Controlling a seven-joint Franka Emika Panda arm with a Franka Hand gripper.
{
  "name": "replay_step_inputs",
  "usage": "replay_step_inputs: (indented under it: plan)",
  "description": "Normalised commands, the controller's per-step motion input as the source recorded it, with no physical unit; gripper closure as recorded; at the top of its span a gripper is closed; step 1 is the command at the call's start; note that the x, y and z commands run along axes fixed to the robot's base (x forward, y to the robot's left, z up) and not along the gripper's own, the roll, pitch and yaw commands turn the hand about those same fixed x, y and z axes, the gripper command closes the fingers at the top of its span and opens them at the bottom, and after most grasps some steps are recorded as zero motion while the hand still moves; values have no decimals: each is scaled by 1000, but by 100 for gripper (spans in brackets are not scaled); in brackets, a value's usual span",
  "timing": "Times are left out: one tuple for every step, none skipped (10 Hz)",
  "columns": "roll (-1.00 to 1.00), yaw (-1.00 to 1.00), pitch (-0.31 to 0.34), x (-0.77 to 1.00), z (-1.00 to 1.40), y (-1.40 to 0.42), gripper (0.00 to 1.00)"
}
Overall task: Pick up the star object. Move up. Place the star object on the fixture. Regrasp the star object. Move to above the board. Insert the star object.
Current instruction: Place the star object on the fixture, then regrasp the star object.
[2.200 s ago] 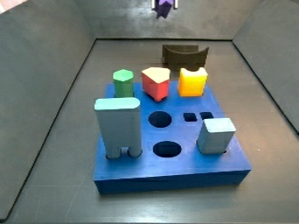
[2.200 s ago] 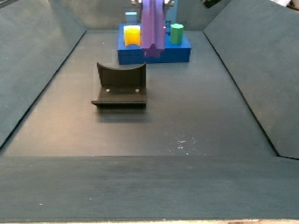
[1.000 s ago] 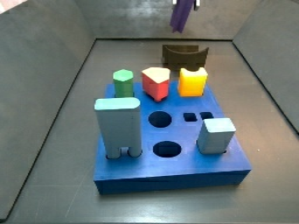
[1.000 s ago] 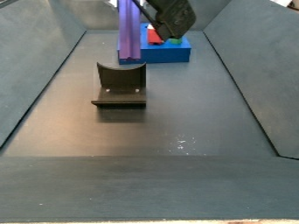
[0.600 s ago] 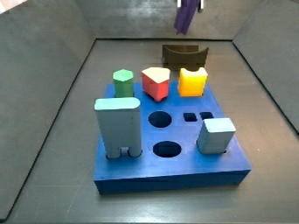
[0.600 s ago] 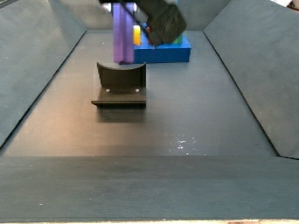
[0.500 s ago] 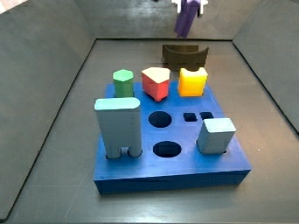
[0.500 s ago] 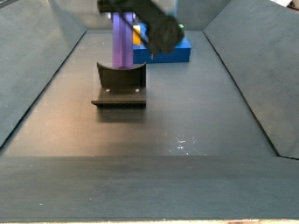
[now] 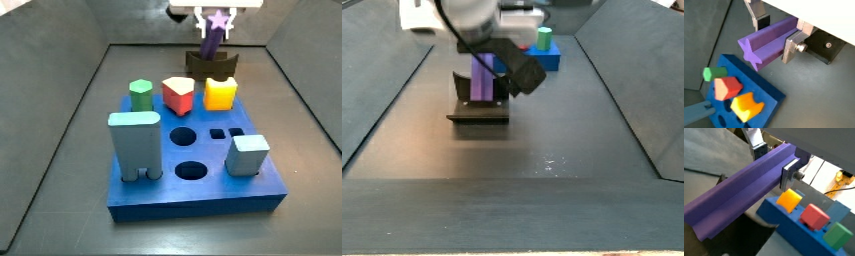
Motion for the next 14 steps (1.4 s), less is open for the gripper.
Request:
replay_step_inputs:
  plan:
    - [-78,14,-36,74,-552,34,100]
    - [-72,11,-24,64,-367,22,100]
    - [-69,5,-19,64,-233,16,100]
    - [0,0,0,0,0,0,0]
    - [-94,-4,29,0,1000,0,0]
    - [-82,0,30,-5,1000,6,0]
    - [-67,3,35,-12,1000,10,0]
    - [-29,1,39,-15,1000,7,0]
    - [-5,0,43,-21,1000,6,0]
    - [15,-7,50,-30,952,12,0]
    - [22,-8,53,-28,849,10,0]
    - [30,-18,67,-22,592,14,0]
    - [31,-22,70,-22,489,12,0]
    - [32,-30,71,-21,278,14,0]
